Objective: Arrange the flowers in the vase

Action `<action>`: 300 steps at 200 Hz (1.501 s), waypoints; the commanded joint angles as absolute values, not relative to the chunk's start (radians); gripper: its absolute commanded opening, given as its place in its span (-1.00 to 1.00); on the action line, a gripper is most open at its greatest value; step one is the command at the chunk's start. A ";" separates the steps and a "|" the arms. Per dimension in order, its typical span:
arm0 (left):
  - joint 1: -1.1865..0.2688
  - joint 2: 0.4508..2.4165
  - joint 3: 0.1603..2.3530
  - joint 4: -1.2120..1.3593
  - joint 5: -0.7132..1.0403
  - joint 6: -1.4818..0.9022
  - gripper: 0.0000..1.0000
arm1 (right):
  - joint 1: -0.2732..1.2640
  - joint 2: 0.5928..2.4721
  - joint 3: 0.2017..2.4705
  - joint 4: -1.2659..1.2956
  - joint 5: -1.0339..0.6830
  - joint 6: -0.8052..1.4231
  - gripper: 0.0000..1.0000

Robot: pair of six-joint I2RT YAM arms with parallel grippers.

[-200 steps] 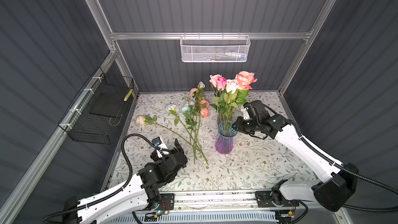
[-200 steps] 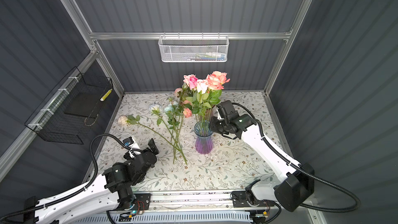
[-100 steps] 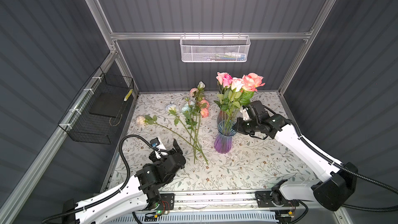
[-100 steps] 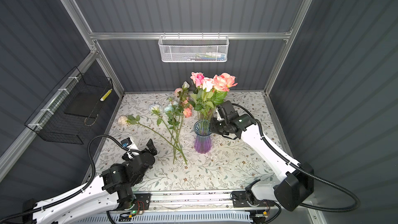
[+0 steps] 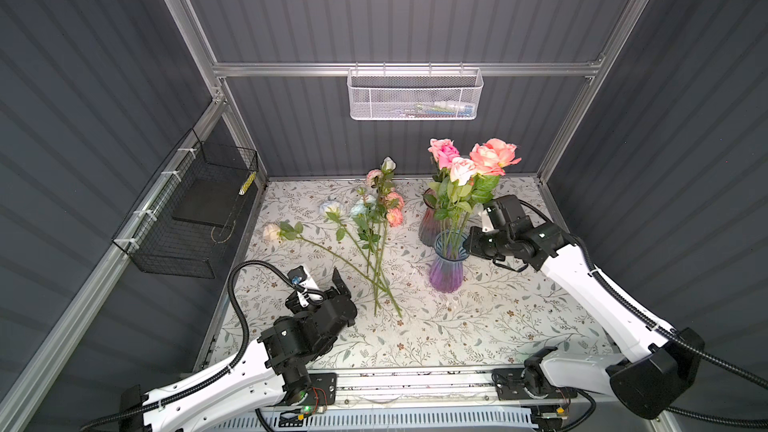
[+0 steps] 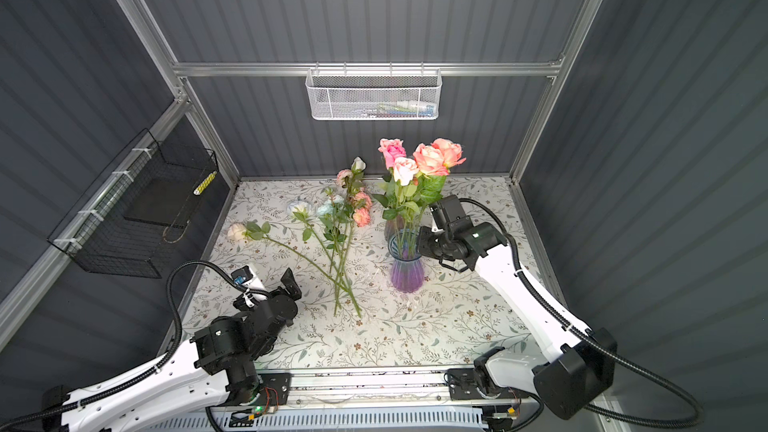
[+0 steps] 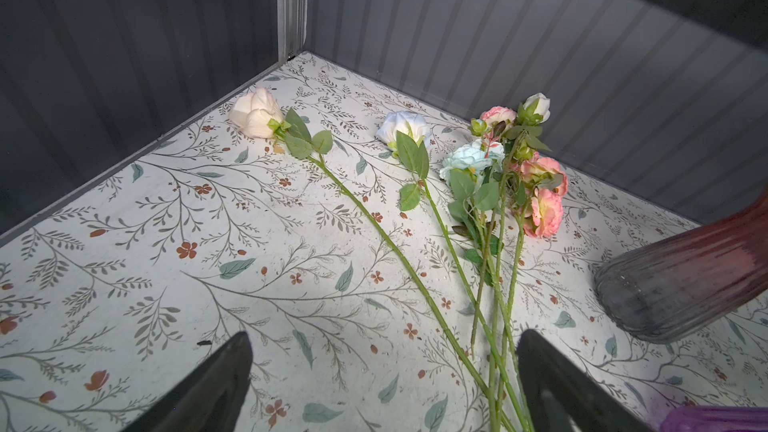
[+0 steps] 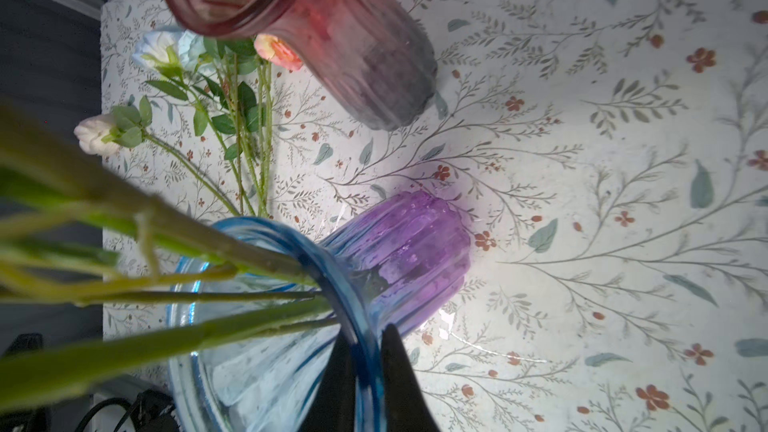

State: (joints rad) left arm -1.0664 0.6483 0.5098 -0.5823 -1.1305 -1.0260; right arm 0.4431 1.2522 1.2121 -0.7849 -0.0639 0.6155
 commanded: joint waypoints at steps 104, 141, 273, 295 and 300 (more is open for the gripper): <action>-1.066 0.672 0.625 -0.583 -1.158 -0.898 1.00 | 0.043 1.448 1.339 -0.544 -0.122 0.601 -1.00; -1.066 0.671 0.644 -0.601 -1.150 -0.882 0.99 | 0.026 1.642 1.551 -0.598 -0.105 0.576 -1.00; -1.066 0.657 0.652 -0.606 -1.131 -0.861 0.99 | -0.003 1.813 1.784 -0.742 -0.195 0.577 -0.56; -1.066 0.653 0.643 -0.604 -1.131 -0.865 1.00 | -0.006 1.798 1.782 -0.741 -0.212 0.594 -0.48; -1.066 0.653 0.643 -0.605 -1.131 -0.867 0.99 | -0.006 1.793 1.778 -0.741 -0.210 0.595 -0.45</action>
State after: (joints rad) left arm -1.0664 0.6567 0.6220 -0.5907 -1.1255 -0.8745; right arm -0.0006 1.8317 1.7618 -0.7345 -0.1806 0.5892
